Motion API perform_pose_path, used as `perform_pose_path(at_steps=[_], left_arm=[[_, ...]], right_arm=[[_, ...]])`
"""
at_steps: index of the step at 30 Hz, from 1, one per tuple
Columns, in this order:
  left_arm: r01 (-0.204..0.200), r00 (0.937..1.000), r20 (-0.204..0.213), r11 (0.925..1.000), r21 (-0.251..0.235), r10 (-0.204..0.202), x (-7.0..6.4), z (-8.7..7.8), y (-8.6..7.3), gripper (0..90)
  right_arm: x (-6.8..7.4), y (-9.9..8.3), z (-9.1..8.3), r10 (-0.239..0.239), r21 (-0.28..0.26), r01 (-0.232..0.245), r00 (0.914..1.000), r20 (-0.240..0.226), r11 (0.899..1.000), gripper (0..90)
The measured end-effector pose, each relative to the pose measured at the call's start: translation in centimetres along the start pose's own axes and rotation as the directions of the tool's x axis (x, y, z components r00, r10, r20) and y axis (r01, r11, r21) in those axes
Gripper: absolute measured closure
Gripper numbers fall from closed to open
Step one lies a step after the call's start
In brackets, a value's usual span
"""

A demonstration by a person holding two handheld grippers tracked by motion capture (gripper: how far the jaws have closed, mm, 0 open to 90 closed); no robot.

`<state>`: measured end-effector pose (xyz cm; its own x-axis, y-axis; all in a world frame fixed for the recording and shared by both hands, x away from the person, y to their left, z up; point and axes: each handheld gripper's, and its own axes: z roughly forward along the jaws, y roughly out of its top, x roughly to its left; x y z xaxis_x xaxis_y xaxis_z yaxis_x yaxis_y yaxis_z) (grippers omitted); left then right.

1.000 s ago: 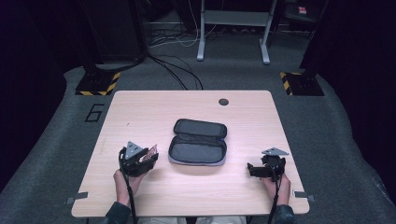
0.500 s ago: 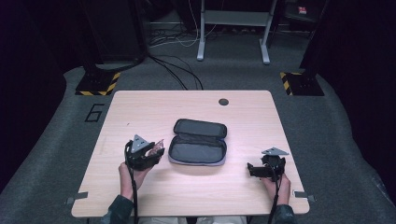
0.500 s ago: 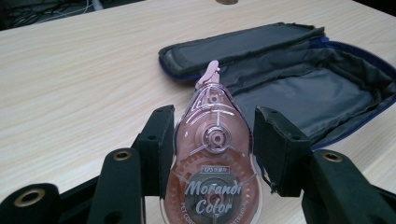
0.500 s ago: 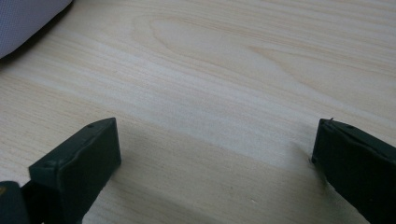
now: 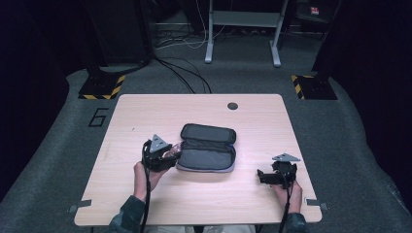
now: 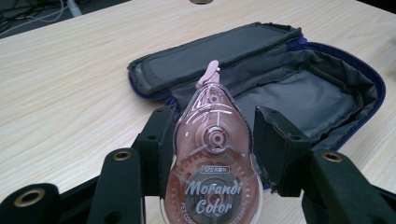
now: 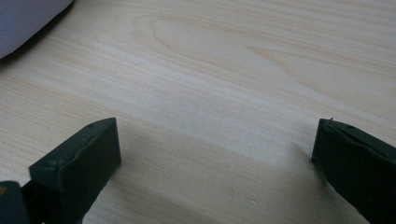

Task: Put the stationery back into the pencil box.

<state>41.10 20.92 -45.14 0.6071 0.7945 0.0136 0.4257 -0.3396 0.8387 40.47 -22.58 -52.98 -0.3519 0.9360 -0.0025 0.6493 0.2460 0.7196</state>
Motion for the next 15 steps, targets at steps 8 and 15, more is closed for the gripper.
perform_pose_path(at_steps=[8,15], left_arm=[[-0.048,0.9980,0.042,0.9986,0.023,0.047,-1.1,2.2,1.9,49.9],[-0.072,0.9950,0.072,0.9967,0.037,0.069,-2.2,4.3,2.8,49.9]], right_arm=[[0.0,0.0,0.0,0.000,0.000,0.000,1.0000,0.000,1.000,0.7],[0.0,0.0,0.0,-0.001,0.000,0.001,1.0000,0.000,1.000,0.7]])
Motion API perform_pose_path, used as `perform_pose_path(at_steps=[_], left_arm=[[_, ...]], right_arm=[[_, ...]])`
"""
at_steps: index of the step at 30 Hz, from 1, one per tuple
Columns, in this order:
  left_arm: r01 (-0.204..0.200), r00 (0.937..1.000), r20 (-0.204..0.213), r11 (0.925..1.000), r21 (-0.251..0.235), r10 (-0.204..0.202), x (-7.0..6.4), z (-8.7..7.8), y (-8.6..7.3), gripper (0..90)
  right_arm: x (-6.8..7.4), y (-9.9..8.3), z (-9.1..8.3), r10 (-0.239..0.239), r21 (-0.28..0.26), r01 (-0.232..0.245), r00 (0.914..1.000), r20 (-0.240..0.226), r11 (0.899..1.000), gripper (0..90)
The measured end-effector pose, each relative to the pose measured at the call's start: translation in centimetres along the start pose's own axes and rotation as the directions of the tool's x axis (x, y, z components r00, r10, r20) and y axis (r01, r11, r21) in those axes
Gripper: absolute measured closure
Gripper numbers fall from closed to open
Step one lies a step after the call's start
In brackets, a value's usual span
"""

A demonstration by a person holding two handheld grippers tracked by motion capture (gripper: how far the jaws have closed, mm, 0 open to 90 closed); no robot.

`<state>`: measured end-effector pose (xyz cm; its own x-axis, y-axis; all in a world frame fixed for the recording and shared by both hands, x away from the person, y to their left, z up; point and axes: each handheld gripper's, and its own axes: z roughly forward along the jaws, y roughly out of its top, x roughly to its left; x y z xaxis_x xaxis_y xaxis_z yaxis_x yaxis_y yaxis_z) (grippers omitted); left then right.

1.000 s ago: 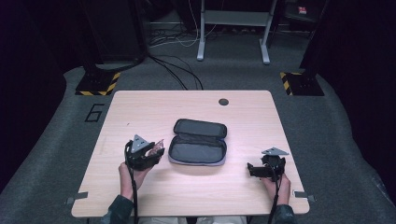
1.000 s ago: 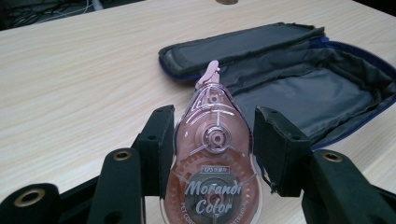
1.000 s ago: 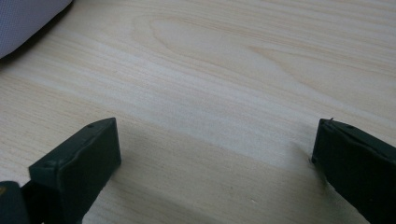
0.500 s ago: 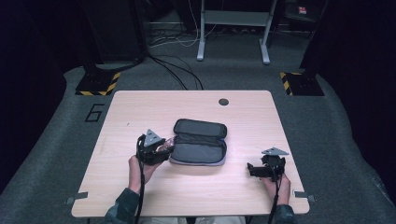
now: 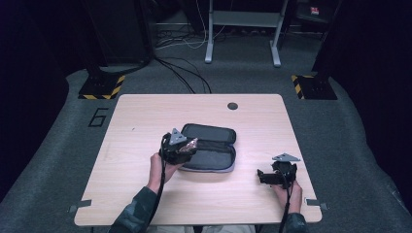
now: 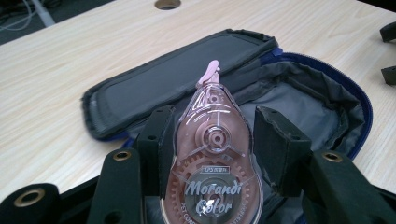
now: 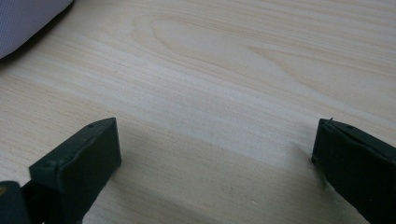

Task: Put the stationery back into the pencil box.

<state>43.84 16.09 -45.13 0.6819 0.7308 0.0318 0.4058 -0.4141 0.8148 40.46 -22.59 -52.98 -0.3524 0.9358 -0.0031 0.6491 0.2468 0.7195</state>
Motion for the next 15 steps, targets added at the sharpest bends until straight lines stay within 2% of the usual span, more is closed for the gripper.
perform_pose_path(at_steps=[4,10,12,15], left_arm=[[-0.010,0.9997,0.024,0.9997,0.022,0.009,-0.3,1.4,0.4,49.9],[-0.032,0.9989,0.037,0.9974,0.064,0.030,-0.9,3.3,0.9,49.8],[-0.027,0.9991,0.036,0.9975,0.066,0.025,-1.2,4.0,0.9,49.8],[-0.037,0.9985,0.044,0.9944,0.098,0.033,-1.4,4.7,0.9,49.8]], right_arm=[[0.0,0.0,0.0,0.000,0.000,0.000,1.0000,0.000,1.000,0.7],[0.0,0.0,0.0,0.000,0.000,0.000,1.0000,0.001,1.000,0.7],[0.0,0.0,0.0,0.000,0.000,0.000,1.0000,0.000,1.000,0.7],[0.0,0.0,0.0,0.000,0.000,0.000,1.0000,0.000,1.000,0.7]])
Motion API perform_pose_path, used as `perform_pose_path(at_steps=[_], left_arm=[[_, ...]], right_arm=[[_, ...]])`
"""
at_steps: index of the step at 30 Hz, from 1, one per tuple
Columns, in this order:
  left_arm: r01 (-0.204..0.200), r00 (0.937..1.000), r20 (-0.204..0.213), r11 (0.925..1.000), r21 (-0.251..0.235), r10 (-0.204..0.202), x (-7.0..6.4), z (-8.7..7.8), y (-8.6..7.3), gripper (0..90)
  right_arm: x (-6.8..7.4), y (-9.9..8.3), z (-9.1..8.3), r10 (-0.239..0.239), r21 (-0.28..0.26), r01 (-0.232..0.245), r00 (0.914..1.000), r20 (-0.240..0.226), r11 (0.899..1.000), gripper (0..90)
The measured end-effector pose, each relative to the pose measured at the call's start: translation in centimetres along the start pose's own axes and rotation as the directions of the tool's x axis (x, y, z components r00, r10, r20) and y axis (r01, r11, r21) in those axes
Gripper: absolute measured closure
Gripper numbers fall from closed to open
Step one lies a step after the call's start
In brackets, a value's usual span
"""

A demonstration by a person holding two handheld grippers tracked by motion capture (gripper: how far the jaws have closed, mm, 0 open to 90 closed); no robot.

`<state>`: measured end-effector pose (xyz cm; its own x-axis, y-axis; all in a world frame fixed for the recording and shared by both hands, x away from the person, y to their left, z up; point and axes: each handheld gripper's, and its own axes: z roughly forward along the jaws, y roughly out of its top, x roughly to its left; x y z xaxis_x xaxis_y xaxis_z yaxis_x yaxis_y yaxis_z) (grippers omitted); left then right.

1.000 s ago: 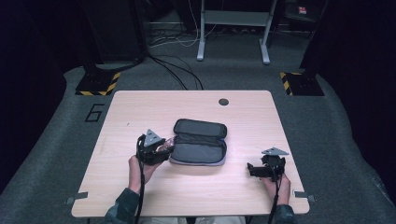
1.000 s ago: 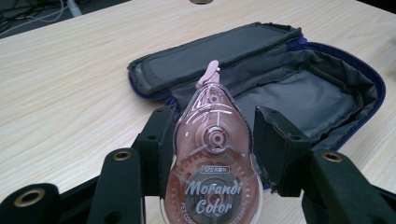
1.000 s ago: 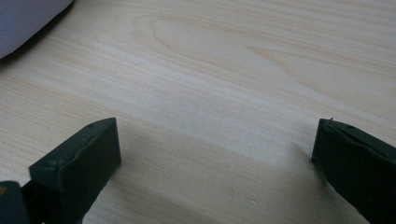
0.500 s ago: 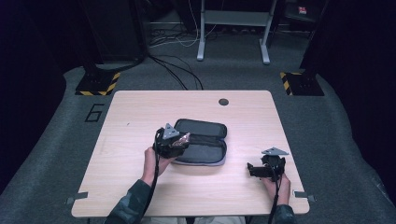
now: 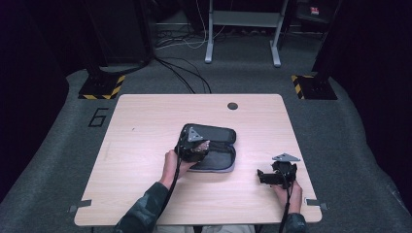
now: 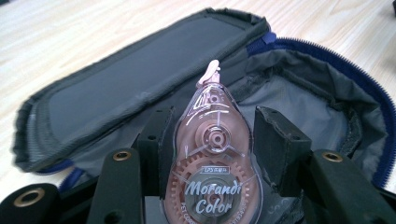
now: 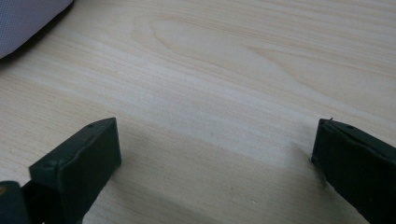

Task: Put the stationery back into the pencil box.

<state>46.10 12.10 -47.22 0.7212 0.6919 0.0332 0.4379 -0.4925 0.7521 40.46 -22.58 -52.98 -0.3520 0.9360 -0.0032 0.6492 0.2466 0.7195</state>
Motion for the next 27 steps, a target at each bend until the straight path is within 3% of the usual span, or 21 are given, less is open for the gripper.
perform_pose_path(at_steps=[8,12,19,27], left_arm=[[0.006,0.9999,0.011,0.9981,0.061,-0.007,-0.4,1.0,-0.2,49.6],[0.014,0.9998,0.013,0.9979,0.063,-0.015,-0.5,1.1,-0.2,51.9],[0.036,0.9992,0.014,0.9979,0.053,-0.036,-0.2,0.6,-0.3,35.4],[0.038,0.9992,0.005,0.9992,-0.010,-0.038,0.1,-2.5,-0.3,17.8]], right_arm=[[0.0,0.0,0.0,-0.001,0.000,0.001,1.0000,0.000,1.000,0.7],[0.0,0.0,0.0,0.000,-0.001,0.000,1.0000,0.000,1.000,0.7],[0.0,0.0,0.0,0.000,0.000,0.000,1.0000,0.000,1.000,0.7],[0.0,0.0,0.0,0.000,0.000,0.000,1.0000,0.000,1.000,0.7]])
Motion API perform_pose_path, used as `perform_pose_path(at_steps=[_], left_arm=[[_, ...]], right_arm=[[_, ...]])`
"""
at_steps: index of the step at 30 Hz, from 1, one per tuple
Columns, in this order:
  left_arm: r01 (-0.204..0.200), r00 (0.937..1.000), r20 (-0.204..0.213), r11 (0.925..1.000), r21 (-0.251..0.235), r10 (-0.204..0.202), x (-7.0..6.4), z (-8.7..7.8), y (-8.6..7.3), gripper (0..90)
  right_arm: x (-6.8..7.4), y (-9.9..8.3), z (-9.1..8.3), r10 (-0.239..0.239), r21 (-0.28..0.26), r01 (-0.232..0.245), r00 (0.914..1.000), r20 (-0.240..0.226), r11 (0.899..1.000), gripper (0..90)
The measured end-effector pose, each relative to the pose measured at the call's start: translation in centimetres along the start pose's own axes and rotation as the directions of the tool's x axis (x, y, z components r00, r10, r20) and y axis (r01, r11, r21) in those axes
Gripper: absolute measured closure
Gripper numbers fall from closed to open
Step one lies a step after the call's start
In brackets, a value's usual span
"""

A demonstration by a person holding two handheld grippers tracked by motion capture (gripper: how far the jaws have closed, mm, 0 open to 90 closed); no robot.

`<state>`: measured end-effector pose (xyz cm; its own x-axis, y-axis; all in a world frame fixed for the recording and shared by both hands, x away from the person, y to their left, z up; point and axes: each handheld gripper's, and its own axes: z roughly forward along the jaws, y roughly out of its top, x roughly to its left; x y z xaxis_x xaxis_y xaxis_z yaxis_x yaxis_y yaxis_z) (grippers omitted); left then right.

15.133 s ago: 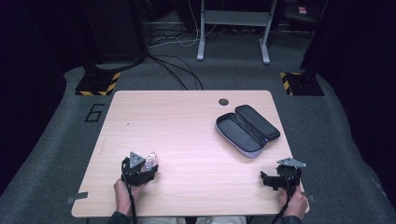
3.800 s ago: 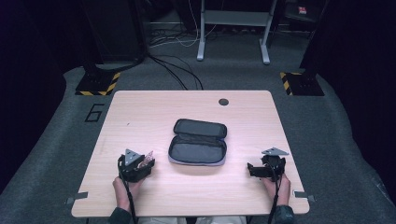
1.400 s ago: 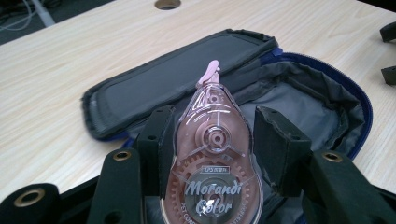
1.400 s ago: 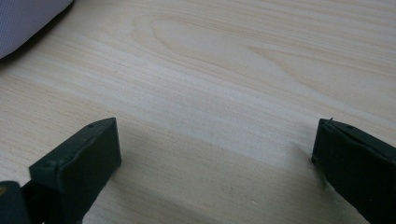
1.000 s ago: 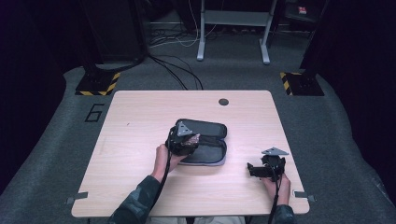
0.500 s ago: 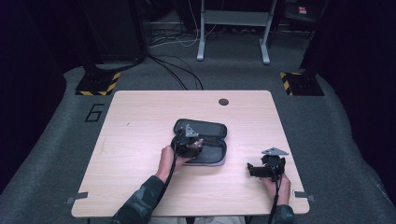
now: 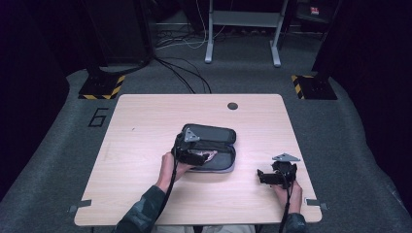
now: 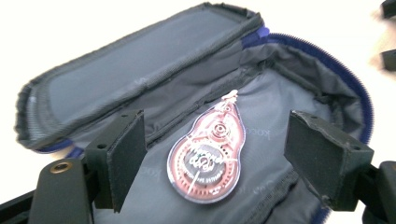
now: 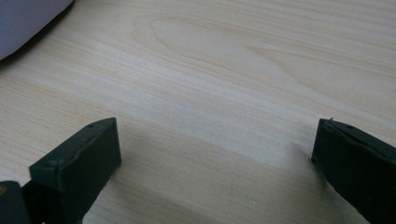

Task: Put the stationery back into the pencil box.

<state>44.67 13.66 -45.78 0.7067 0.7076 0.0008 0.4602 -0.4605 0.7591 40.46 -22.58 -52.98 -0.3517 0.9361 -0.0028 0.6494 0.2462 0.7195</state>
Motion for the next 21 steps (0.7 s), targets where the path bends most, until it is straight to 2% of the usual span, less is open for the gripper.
perform_pose_path(at_steps=[3,6,10,16,19,21], left_arm=[[0.010,0.9999,-0.006,0.9996,-0.027,-0.010,0.2,-1.4,-0.2,14.4],[0.005,0.9997,-0.026,0.9997,-0.026,-0.006,0.4,-2.8,-0.7,10.8],[0.013,0.9985,-0.052,0.9994,-0.032,-0.015,0.7,-4.3,-2.2,7.1],[0.026,0.9951,-0.095,0.9996,-0.012,-0.027,1.3,-6.4,-5.5,3.8],[0.043,0.9910,-0.126,0.9990,-0.006,-0.044,1.5,-7.3,-7.5,1.7],[0.057,0.9895,-0.134,0.9982,0.019,-0.054,1.7,-7.8,-9.0,0.7]], right_arm=[[0.0,0.0,0.0,0.001,-0.001,-0.001,1.0000,0.000,1.000,0.7],[0.0,0.0,0.0,-0.001,0.000,0.001,1.0000,0.000,1.000,0.7],[0.0,0.0,0.0,0.000,0.000,0.000,1.0000,0.000,1.000,0.7],[0.0,0.0,0.0,-0.001,0.000,0.001,1.0000,0.000,1.000,0.7],[0.0,0.0,0.0,0.000,-0.001,0.000,1.0000,0.000,1.000,0.7],[0.0,0.0,0.0,0.000,-0.001,0.000,1.0000,0.001,1.000,0.7]])
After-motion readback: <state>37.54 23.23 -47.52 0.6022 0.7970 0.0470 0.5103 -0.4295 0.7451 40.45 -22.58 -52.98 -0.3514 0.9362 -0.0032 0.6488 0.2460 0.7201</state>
